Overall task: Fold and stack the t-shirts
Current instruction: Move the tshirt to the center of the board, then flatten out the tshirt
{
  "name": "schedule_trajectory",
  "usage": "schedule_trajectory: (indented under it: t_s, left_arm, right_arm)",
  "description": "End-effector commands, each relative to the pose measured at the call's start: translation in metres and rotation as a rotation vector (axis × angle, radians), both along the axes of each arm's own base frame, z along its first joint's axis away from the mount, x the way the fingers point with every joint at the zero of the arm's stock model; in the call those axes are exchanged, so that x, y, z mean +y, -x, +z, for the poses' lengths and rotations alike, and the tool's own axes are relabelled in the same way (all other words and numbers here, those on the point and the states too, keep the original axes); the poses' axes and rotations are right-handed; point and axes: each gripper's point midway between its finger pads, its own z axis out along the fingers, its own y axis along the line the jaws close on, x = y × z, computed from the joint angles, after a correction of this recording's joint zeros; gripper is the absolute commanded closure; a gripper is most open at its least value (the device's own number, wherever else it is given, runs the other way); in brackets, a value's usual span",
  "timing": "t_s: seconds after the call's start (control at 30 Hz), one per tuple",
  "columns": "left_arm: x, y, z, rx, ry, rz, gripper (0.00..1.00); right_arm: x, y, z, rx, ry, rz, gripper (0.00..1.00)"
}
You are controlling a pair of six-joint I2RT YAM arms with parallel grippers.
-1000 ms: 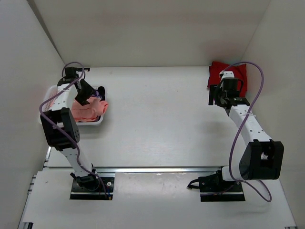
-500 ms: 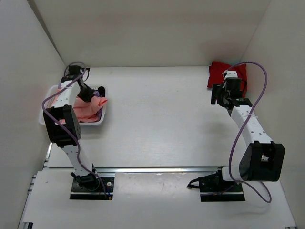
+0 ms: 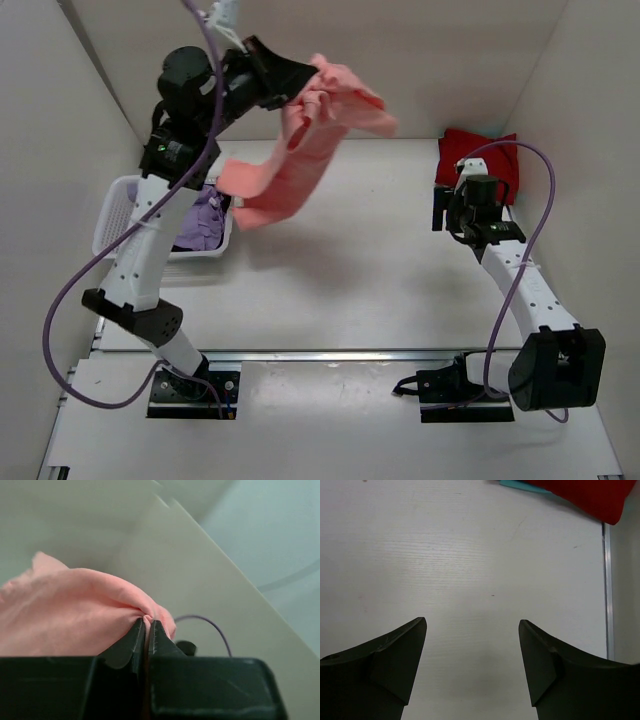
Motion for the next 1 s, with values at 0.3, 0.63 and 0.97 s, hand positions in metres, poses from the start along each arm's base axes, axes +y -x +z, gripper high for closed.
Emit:
schedule_trajectory:
  t_s: [0.3,0.63,0.97]
  left_arm:
    - [0.018,-0.010,-0.198,0.482,-0.017,-0.026,0.95]
    - [0.073,0.010,-0.298,0.725,0.057,0.081,0.20]
    - [0.001,0.093,-0.415,1.020,-0.149,-0.110,0.45]
  right_arm:
    - [0.001,0.022,0.012,-0.085,-0.072,-0.008,0.28]
    - [0.066,0.019,-0.014,-0.008,-0.126,0.223,0.23]
    - [0.123,0.041,-0.076,0.202,-0.279,0.253,0.24]
